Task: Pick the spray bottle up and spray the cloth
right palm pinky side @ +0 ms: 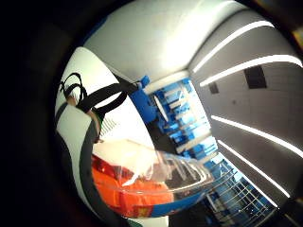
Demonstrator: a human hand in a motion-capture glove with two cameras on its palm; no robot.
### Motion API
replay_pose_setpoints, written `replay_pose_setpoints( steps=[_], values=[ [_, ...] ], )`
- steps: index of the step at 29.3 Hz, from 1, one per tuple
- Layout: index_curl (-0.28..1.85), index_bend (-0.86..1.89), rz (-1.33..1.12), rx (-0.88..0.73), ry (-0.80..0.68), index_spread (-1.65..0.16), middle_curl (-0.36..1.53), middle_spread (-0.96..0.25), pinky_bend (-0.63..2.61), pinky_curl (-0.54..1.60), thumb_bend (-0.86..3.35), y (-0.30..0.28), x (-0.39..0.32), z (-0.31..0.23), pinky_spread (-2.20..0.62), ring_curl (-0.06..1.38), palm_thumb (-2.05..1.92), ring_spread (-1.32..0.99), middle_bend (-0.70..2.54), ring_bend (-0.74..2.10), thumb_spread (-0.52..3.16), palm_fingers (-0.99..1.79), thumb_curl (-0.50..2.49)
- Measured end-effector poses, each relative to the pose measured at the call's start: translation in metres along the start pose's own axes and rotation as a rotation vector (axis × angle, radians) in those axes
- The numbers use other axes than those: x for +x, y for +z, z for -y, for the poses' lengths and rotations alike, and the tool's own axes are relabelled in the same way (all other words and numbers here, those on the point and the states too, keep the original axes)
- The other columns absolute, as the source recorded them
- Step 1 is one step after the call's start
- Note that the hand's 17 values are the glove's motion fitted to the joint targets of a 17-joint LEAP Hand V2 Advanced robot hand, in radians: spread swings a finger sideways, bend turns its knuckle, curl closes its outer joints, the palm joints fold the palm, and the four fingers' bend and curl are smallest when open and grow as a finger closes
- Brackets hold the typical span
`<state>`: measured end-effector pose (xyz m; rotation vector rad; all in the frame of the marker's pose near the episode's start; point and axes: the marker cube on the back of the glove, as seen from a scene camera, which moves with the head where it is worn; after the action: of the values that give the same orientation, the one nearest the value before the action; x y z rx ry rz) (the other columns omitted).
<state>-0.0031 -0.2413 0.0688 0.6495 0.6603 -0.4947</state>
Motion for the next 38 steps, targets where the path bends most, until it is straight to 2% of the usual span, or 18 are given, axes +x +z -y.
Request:
replay_pose_setpoints(
  steps=[10,18,23,30,38],
  values=[
    [0.59,0.33,0.260,0.079,0.306,-0.27,0.52,-0.20,0.42,0.42,-0.03,-0.028,0.028,0.053,-0.31,0.49,0.89,-0.22,0.61,0.63,0.33,1.35,0.81],
    [0.59,0.31,0.655,0.138,0.563,-0.27,0.52,-0.20,0.41,0.41,-0.03,-0.052,0.027,0.091,-0.31,0.49,0.88,-0.22,0.61,0.63,0.35,1.35,0.81],
    [0.59,0.29,1.059,0.137,0.770,-0.27,0.52,-0.19,0.42,0.41,-0.03,-0.067,0.022,0.126,-0.31,0.49,0.88,-0.22,0.61,0.63,0.36,1.35,0.81],
    [0.59,0.27,1.367,0.113,0.908,-0.27,0.52,-0.18,0.43,0.41,-0.03,-0.065,0.007,0.135,-0.32,0.49,0.88,-0.21,0.61,0.63,0.37,1.35,0.82],
    [0.60,0.26,1.729,0.004,1.048,-0.27,0.52,-0.17,0.44,0.42,-0.03,-0.041,-0.037,0.136,-0.31,0.49,0.89,-0.21,0.61,0.63,0.38,1.35,0.82]
  ],
)
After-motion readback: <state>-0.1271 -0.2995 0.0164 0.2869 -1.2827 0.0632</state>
